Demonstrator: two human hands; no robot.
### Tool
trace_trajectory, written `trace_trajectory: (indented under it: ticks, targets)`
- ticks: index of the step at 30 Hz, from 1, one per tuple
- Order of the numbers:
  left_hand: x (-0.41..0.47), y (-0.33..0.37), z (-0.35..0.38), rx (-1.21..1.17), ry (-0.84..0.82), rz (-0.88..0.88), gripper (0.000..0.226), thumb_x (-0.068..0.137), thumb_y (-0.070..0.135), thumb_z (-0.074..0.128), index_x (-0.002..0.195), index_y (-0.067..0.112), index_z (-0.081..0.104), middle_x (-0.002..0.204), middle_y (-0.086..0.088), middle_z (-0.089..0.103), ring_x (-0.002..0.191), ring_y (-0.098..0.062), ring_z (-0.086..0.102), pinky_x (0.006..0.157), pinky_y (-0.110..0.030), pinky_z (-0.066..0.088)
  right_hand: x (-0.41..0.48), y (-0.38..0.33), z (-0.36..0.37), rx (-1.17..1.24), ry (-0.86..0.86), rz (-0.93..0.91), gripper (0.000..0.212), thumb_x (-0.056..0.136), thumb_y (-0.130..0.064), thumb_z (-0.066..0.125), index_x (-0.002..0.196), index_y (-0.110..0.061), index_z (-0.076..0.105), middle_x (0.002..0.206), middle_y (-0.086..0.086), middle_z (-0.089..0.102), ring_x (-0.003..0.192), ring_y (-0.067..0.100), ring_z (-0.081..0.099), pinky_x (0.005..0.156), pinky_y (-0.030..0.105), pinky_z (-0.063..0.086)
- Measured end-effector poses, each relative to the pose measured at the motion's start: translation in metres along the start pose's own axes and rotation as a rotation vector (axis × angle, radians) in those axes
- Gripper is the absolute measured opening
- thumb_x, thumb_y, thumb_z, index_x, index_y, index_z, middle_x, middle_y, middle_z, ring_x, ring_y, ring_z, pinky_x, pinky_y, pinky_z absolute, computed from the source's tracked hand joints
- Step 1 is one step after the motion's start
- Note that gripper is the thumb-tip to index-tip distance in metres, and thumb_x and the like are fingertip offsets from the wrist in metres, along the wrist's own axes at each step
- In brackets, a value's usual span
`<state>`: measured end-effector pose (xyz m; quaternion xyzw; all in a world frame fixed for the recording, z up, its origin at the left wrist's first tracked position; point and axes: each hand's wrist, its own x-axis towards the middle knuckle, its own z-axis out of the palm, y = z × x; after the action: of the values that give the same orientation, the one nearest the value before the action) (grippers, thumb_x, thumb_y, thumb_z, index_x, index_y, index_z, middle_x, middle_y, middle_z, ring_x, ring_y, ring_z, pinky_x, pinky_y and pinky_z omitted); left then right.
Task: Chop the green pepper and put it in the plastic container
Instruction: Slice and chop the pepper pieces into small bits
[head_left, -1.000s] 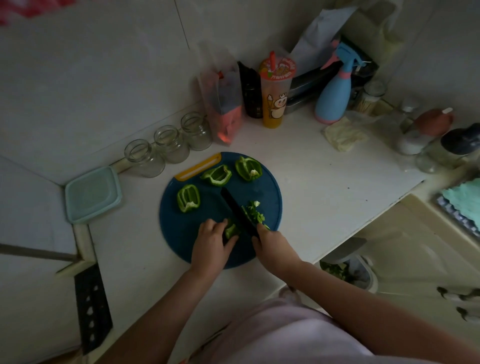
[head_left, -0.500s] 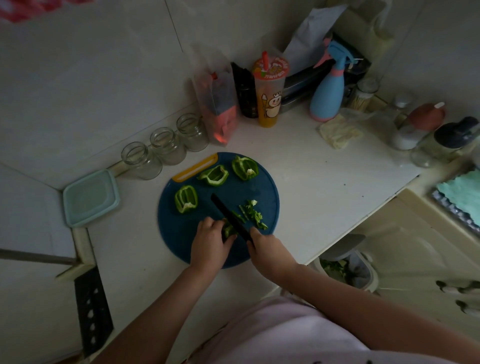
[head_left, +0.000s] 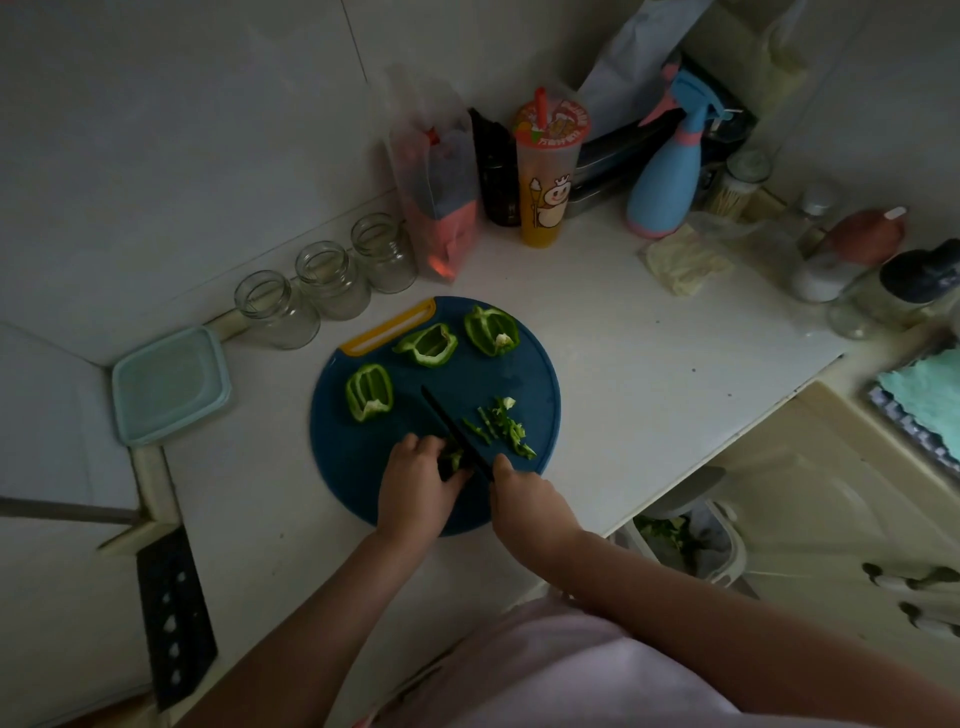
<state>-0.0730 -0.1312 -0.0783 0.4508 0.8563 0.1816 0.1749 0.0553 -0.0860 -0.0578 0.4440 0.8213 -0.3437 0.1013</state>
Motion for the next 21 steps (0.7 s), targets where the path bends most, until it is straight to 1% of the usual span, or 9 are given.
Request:
trace_trajectory:
  ticks: [2,3,5,8,13,16,21]
  targets:
    - [0.001,-0.001,0.0,0.002,-0.007,-0.002,0.037,0.078,0.032,0.072,0.104,0.007,0.063,0.102,-0.01,0.056,0.099,-0.026,0.054,0.077,-0.031,0.042,0.002,-0.003,0.0,0.0,-0.015,0.009,0.022,0.095,-0.009,0.04,0.117,-0.008,0.038,0.084,0.01,0.054,0.078,0.031,0.058,0.061,0.035,0.041]
    - [0.001,-0.001,0.001,0.004,-0.011,-0.006,0.037,0.079,0.032,0.071,0.104,0.007,0.063,0.102,-0.01,0.056,0.099,-0.026,0.053,0.077,-0.032,0.042,0.004,-0.005,0.0,-0.001,-0.022,0.013,0.025,0.094,-0.008,0.04,0.119,-0.008,0.037,0.09,0.013,0.059,0.083,0.033,0.061,0.063,0.035,0.042]
    - [0.001,-0.002,0.001,0.0,-0.018,-0.011,0.036,0.08,0.032,0.07,0.105,0.007,0.062,0.102,-0.011,0.055,0.099,-0.027,0.053,0.077,-0.033,0.041,0.01,-0.01,0.0,0.005,-0.028,0.02,0.028,0.094,-0.008,0.04,0.121,-0.008,0.036,0.1,0.015,0.062,0.09,0.034,0.062,0.065,0.036,0.043]
    - [-0.001,-0.004,0.002,-0.015,-0.021,-0.009,0.039,0.08,0.035,0.069,0.107,0.007,0.062,0.103,-0.011,0.055,0.099,-0.026,0.053,0.077,-0.034,0.043,0.018,-0.016,-0.003,0.063,-0.013,0.04,0.026,0.095,-0.01,0.038,0.12,-0.008,0.038,0.102,0.016,0.062,0.094,0.035,0.062,0.068,0.037,0.043]
    - [-0.003,-0.005,0.002,-0.021,-0.013,0.005,0.042,0.079,0.038,0.07,0.111,0.011,0.063,0.104,-0.006,0.056,0.1,-0.022,0.054,0.076,-0.033,0.047,0.021,-0.01,-0.007,0.216,0.026,0.059,0.019,0.099,-0.019,0.036,0.11,-0.006,0.044,0.096,0.017,0.062,0.089,0.034,0.061,0.07,0.039,0.049]
    - [-0.005,-0.003,0.001,-0.007,-0.001,0.027,0.042,0.08,0.034,0.07,0.115,0.01,0.062,0.104,-0.007,0.055,0.102,-0.022,0.052,0.077,-0.03,0.044,0.017,-0.002,-0.01,0.217,0.027,0.031,0.021,0.101,-0.02,0.036,0.108,-0.004,0.046,0.097,0.017,0.061,0.086,0.031,0.06,0.069,0.036,0.045]
    - [-0.012,-0.002,0.001,0.082,-0.026,0.072,0.047,0.086,0.029,0.063,0.128,0.01,0.055,0.107,-0.01,0.053,0.105,-0.025,0.05,0.084,-0.031,0.042,0.009,0.004,-0.011,0.2,0.042,-0.014,0.021,0.101,-0.022,0.037,0.106,-0.005,0.047,0.094,0.015,0.061,0.079,0.027,0.058,0.064,0.03,0.039]
